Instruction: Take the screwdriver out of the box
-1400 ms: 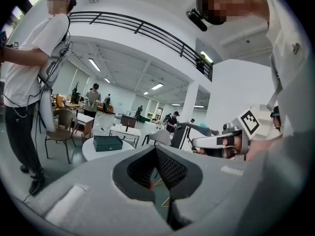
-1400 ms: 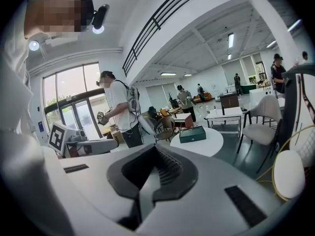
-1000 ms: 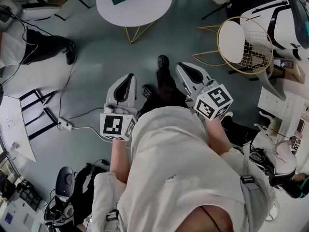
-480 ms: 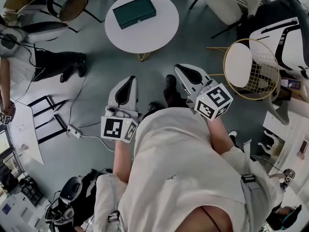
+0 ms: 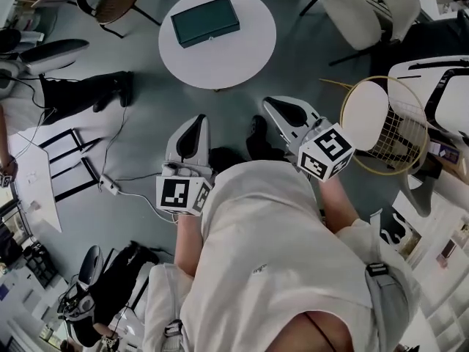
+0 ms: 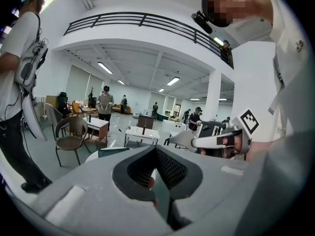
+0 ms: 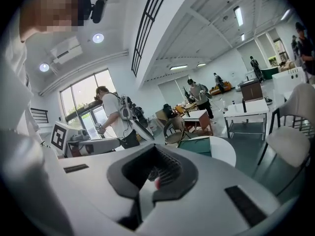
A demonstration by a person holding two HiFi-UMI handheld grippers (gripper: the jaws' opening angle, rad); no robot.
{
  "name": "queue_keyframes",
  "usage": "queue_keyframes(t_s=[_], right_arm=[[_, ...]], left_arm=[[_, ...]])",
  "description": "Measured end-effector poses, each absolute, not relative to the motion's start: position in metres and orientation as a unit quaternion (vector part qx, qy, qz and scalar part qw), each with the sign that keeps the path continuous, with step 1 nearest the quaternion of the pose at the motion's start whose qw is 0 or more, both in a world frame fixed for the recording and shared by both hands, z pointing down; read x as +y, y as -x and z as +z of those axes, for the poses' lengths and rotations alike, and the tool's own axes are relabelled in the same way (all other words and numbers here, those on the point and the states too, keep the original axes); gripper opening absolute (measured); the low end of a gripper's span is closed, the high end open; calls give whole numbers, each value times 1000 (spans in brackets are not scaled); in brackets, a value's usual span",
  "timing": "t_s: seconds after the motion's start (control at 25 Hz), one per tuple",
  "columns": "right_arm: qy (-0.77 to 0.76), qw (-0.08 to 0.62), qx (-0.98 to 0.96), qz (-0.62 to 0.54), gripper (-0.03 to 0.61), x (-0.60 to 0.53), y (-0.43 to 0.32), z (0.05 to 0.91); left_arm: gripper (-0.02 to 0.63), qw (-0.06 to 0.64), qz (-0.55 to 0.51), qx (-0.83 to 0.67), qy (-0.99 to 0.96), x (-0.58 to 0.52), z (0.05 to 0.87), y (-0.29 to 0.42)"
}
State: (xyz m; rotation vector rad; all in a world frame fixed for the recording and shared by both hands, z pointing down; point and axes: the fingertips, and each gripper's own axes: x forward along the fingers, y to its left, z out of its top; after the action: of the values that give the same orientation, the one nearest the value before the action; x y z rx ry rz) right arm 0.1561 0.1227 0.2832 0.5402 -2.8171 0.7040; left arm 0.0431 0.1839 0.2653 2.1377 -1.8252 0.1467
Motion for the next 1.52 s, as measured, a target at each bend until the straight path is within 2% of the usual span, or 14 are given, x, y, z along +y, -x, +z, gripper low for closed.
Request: queue_keyframes(t_s=[0.36,0.48,0.64,0.84,1.0,1.32,1.52], right_arm=[[-138,68,-957,244,6,109,-126,282],[-149,90,-953,249,6,96,-110,287],[-161,133,-941,265,6,82,-81,292],[-184,78,-939,279,6,55,-46,271],[-226,69,-930,282,6,27,-19,270],[-318,88,-887,324,6,-31,11,332],[-358,117,-861,341,6,-39,24,377]], left_arm=[[9,200,4,-642,-740,169,276,-11],[9,217,8,-625,-750,152,284,5],[9,199,25,-599,-775,119,285,30],[9,181,46,-574,-797,75,274,66],[9,187,20,-537,-822,42,273,99],[9,217,32,-423,-879,-32,321,117],[9,211,99,-377,-897,-59,360,118]])
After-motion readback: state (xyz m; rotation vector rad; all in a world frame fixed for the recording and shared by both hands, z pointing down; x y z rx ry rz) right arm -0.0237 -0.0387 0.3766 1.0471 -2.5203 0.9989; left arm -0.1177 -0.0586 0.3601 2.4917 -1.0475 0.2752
